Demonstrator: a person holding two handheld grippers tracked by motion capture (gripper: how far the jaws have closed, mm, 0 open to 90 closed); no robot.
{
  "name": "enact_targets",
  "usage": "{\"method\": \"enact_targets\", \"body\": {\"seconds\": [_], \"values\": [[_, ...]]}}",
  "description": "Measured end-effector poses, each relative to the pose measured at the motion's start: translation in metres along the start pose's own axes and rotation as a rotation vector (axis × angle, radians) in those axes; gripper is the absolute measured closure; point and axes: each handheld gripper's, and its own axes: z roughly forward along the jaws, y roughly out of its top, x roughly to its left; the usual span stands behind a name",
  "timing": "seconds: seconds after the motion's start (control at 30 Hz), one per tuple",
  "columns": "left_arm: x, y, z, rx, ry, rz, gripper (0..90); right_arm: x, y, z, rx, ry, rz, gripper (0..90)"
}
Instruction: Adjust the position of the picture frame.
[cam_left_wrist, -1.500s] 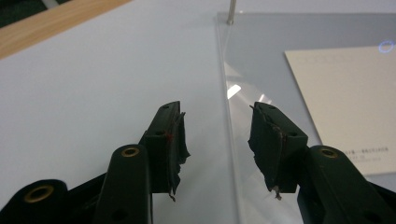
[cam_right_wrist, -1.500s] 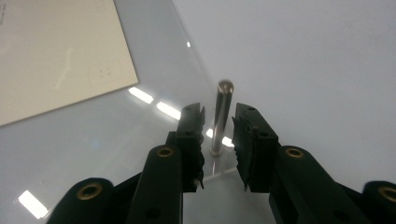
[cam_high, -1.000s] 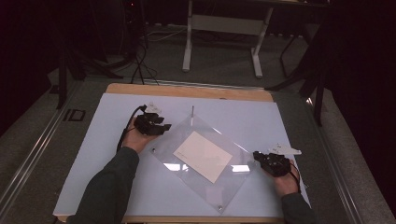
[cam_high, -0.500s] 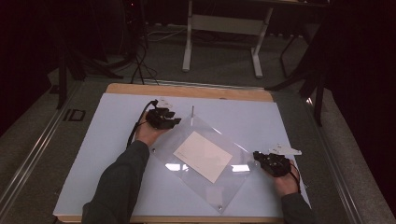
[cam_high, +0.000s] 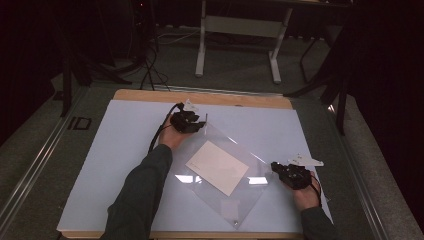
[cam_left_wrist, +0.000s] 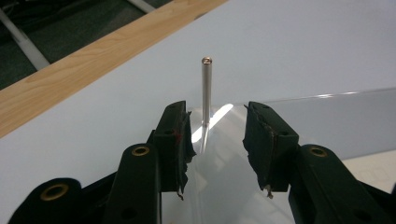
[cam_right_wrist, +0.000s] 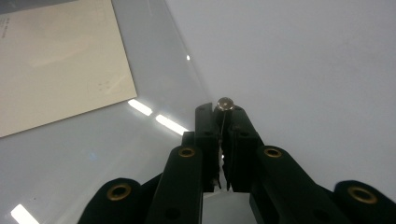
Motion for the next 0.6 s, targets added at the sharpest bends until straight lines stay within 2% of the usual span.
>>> {"method": "enact_targets", "body": {"seconds": [0.23, 0.37, 0.6], "values": [[-0.001, 0.005, 0.019, -0.004, -0.004, -0.018, 58.8, 0.000, 0.000, 0.000, -0.003, 0.002, 0.001, 85.1], [0.002, 0.002, 0.028, -0.009, -0.003, -0.044, 61.1, -0.001, 0.000, 0.000, -0.005, 0.004, 0.002, 85.1], [0.004, 0.000, 0.039, -0.009, -0.005, -0.060, 67.6, -0.001, 0.000, 0.000, -0.007, 0.009, 0.004, 85.1]]}}
